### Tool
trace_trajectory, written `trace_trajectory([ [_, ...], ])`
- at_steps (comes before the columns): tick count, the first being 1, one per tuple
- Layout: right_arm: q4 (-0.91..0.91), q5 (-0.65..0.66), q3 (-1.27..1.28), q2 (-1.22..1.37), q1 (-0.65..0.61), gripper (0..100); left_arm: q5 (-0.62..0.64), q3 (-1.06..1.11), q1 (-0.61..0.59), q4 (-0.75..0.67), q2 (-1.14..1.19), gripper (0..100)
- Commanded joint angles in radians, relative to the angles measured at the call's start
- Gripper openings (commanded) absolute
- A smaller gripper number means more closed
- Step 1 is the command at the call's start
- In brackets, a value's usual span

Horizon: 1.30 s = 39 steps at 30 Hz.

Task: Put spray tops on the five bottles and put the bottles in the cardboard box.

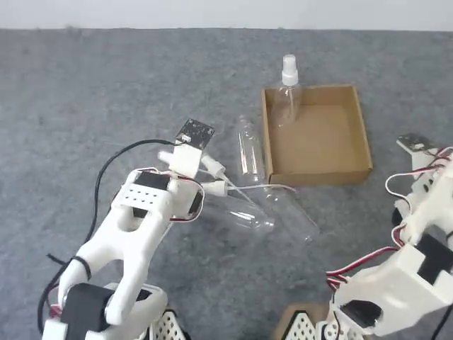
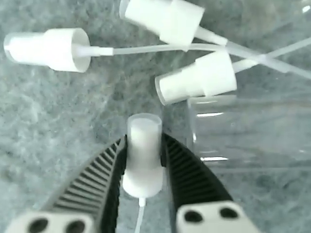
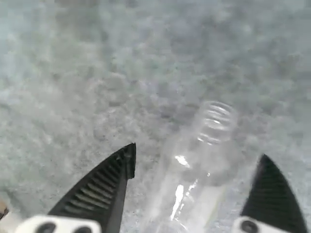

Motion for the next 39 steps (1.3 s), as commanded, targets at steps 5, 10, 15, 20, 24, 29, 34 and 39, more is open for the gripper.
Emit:
trace_trajectory([
  [5, -0.047, -0.04, -0.002, -0.015, 0.05, 25.7, 0.006, -0.004, 0.005, -0.026, -0.015, 2],
  [10, -0.047, -0.038, -0.002, -0.015, 0.068, 12.3, 0.006, -0.004, 0.005, -0.026, -0.015, 2],
  [15, -0.047, -0.034, -0.008, -0.027, 0.077, 4.0, 0.006, -0.004, 0.005, -0.025, -0.015, 2],
  [20, -0.038, -0.04, -0.008, -0.077, 0.084, 2.2, 0.006, -0.004, 0.003, -0.02, -0.015, 2],
  [24, -0.038, -0.091, -0.008, -0.154, 0.116, 2.0, 0.006, -0.004, 0.003, -0.017, -0.015, 2],
  [29, -0.038, -0.087, -0.002, -0.217, 0.157, 2.0, -0.031, -0.012, 0.002, 0.009, -0.014, 13],
  [34, -0.038, -0.087, -0.002, -0.217, 0.157, 2.0, -0.041, -0.021, -0.005, 0.017, -0.015, 14],
  [39, -0.038, -0.087, -0.002, -0.217, 0.154, 2.1, -0.057, -0.056, -0.091, 0.011, -0.014, 14],
])
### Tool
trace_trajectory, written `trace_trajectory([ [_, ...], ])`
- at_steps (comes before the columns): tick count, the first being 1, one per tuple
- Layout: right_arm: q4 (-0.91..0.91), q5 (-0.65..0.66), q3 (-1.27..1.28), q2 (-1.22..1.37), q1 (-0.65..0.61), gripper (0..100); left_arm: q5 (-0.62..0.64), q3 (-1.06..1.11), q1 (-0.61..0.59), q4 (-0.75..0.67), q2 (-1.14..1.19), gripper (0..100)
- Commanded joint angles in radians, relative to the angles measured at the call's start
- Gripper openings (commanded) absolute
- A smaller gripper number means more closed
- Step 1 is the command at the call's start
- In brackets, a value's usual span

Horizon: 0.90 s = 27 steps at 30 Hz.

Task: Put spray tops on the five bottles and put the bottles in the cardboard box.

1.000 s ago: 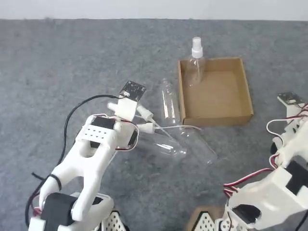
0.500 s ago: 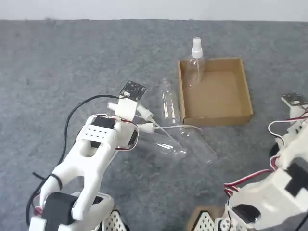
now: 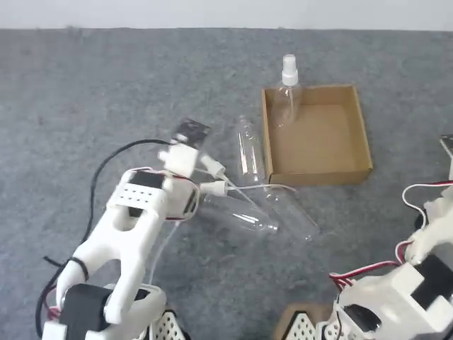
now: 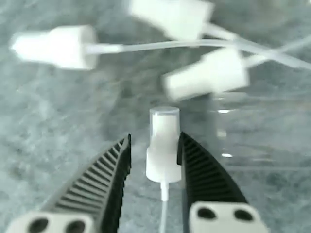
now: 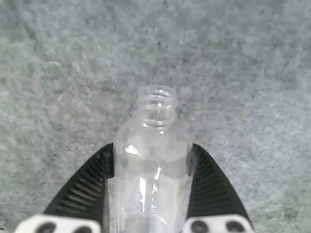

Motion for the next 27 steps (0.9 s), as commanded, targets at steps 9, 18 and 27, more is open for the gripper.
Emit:
trace_trajectory([
  [9, -0.001, -0.014, -0.008, -0.074, 0.01, 2.1, -0.068, -0.107, -0.034, 0.008, 0.021, 14],
  [18, -0.001, -0.014, -0.008, -0.074, 0.012, 2.3, -0.094, -0.3, -0.078, 0.064, 0.252, 14],
  [27, -0.001, -0.014, -0.008, -0.074, 0.005, 2.3, -0.075, -0.326, -0.025, 0.233, 0.043, 14],
])
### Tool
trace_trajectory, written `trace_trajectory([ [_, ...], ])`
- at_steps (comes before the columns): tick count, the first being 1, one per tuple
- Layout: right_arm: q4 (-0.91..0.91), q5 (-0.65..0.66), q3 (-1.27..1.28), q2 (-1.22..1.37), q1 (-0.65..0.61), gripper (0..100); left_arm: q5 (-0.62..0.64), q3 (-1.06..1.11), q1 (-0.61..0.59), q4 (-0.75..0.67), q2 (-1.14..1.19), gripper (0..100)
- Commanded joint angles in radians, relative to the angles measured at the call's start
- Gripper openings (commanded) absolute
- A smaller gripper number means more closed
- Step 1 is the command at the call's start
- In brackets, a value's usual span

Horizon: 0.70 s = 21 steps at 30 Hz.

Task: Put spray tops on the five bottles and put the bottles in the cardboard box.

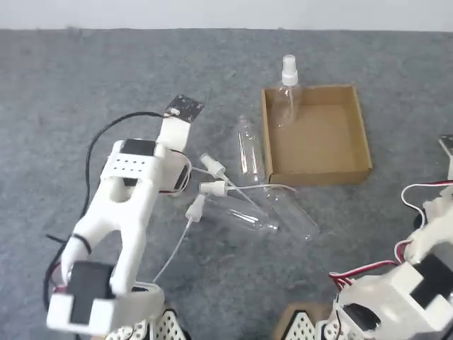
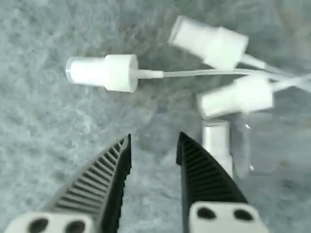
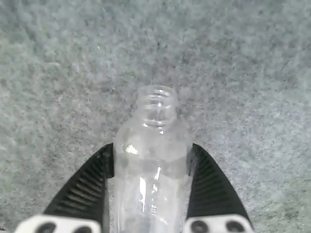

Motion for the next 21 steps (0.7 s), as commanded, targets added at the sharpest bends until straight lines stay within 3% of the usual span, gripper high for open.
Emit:
trace_trajectory([
  [1, -0.001, -0.009, -0.008, -0.074, 0.005, 2.3, 0.011, 0.018, 0.075, 0.034, -0.133, 14],
  [7, -0.001, -0.009, -0.008, -0.074, 0.007, 2.3, 0.014, 0.116, 0.146, -0.069, -0.087, 15],
  [16, -0.001, -0.009, -0.008, -0.074, 0.007, 2.4, 0.008, 0.119, 0.141, -0.158, 0.109, 14],
  [21, -0.001, -0.008, -0.008, -0.074, 0.012, 2.4, 0.003, 0.088, 0.074, -0.163, 0.133, 14],
])
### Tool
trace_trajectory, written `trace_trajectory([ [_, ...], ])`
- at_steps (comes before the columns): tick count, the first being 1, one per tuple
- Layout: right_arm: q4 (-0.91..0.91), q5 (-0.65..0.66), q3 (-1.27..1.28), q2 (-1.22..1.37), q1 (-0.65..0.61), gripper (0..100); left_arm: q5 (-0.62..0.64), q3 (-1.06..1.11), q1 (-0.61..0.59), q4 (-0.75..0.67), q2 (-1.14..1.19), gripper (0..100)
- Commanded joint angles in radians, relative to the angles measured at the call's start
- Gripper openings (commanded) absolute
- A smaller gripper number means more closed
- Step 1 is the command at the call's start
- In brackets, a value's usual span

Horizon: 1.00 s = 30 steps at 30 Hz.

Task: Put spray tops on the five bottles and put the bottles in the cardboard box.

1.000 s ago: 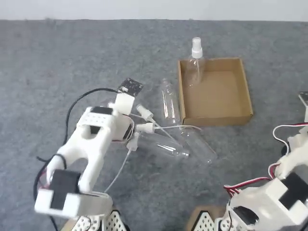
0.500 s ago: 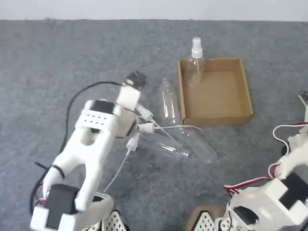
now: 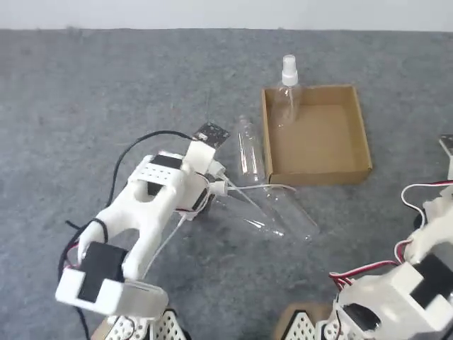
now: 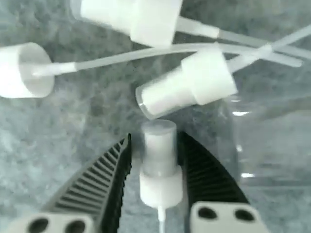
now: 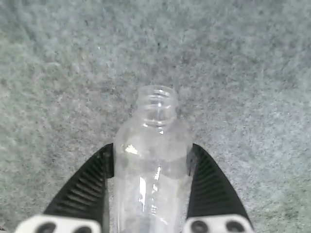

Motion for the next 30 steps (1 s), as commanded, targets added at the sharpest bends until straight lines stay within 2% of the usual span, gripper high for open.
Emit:
trace_trajectory([
  [1, -0.001, -0.008, -0.008, -0.074, 0.012, 2.4, -0.002, -0.053, -0.063, -0.017, -0.006, 14],
  [6, -0.001, -0.008, -0.008, -0.074, 0.007, 2.4, -0.018, -0.059, -0.064, -0.015, 0.005, 14],
  [11, -0.001, -0.008, -0.008, -0.076, 0.01, 2.2, -0.028, -0.05, -0.071, -0.017, -0.005, 0],
  [16, 0.001, -0.009, -0.009, -0.087, 0.012, 2.0, -0.025, -0.059, -0.074, -0.009, -0.023, 1],
  [21, 0.05, -0.008, -0.043, -0.088, 0.012, 2.0, -0.023, -0.096, -0.077, 0.12, -0.209, 1],
  [25, 0.048, -0.008, -0.048, -0.088, 0.004, 2.0, -0.028, -0.16, -0.127, 0.232, -0.394, 1],
  [30, 0.047, -0.008, -0.048, -0.088, -0.007, 2.0, -0.028, -0.222, -0.155, 0.345, -0.477, 1],
])
